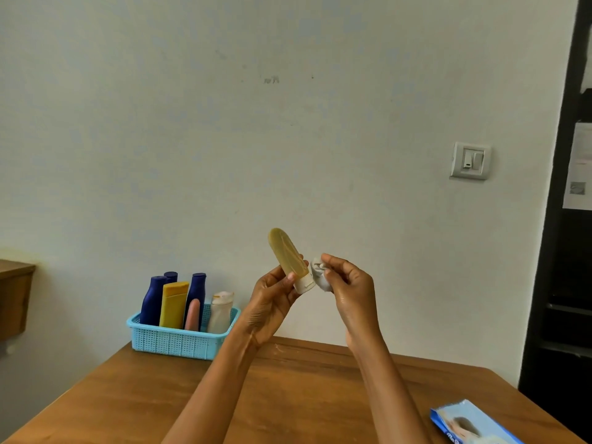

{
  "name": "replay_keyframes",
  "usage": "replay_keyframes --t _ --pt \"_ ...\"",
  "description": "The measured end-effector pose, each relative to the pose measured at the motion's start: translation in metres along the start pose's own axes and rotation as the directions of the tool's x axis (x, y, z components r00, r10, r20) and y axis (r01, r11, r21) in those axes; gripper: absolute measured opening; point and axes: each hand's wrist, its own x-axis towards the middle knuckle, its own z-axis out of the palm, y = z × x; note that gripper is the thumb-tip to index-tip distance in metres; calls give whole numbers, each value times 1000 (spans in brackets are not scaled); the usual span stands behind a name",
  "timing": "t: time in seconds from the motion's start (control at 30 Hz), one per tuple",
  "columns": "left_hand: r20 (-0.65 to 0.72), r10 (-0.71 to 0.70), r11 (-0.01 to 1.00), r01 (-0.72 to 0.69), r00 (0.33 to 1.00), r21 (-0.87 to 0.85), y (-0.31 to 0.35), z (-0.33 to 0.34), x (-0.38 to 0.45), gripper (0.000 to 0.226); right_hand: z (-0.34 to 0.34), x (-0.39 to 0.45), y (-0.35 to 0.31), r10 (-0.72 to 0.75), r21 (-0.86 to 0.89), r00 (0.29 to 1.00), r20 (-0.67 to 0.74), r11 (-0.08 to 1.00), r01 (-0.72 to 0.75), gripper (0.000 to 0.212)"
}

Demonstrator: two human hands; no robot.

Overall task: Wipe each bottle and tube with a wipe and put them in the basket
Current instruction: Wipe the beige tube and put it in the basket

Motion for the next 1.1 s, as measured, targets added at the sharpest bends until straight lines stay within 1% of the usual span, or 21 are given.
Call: replay_keyframes --t 0.07,0.17,0.37,0.5,0.63,0.77,0.87,0.9,0.97,1.0,1.1 --pt "3 -4 1000 4 1000 11 -2 0 0 42 0 -1 0 -14 -22 1000 3 1000 14 25" --pt "9 18 1000 -18 1000 22 0 1 0 39 1 -2 1 -37 -49 999 13 998 38 24" --pt "-5 1 999 0 1000 37 -1 1 -1 41 3 -2 4 -40 -78 999 32 996 42 19" --pt "-2 1 999 -1 1000 36 -2 -1 -2 41 2 -3 7 -20 -120 997 74 992 28 25" --pt "24 11 995 -13 1000 96 -4 -1 1 42 -1 -4 9 -1 -154 998 58 988 9 28" --pt "9 72 977 -72 997 201 -5 -1 5 42 4 -8 3 -85 -178 996 10 980 85 23" --pt "-3 86 964 -82 996 252 -5 -5 6 39 12 -12 -2 -121 -132 991 63 983 128 21" --pt "-4 79 969 -76 997 237 -6 -6 5 37 15 -14 -3 -136 -145 988 78 979 146 21" --pt "14 48 986 -50 999 160 -8 -6 3 36 18 -15 -2 -168 -172 984 64 969 177 20" --pt "35 35 992 -39 999 120 -8 -5 2 41 18 -14 -2 -178 -178 983 45 967 183 19" --pt "87 -3 998 -4 996 70 -5 1 -1 69 9 -11 1 -189 -226 982 -7 957 183 17"
